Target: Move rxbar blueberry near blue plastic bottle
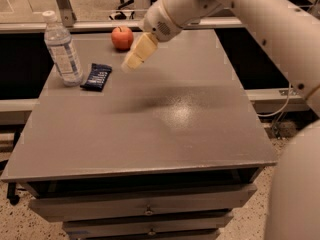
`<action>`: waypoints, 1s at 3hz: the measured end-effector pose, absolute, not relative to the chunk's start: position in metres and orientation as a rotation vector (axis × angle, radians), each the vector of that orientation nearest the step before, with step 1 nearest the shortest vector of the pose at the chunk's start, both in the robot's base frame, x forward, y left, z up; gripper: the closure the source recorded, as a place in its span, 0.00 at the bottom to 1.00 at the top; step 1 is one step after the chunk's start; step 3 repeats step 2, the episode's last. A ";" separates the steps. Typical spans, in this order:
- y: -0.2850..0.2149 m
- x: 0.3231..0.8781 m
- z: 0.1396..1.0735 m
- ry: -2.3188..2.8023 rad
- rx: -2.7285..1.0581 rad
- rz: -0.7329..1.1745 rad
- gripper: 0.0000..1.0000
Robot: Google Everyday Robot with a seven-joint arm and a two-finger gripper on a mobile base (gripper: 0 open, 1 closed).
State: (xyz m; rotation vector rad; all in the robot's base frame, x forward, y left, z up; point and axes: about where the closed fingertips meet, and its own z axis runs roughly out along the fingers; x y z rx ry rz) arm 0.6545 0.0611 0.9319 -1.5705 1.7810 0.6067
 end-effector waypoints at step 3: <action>-0.022 0.607 0.938 1.627 -1.470 0.738 0.00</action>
Offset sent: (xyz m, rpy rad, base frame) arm -0.0366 -0.0300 -0.0049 0.1273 0.0060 0.0656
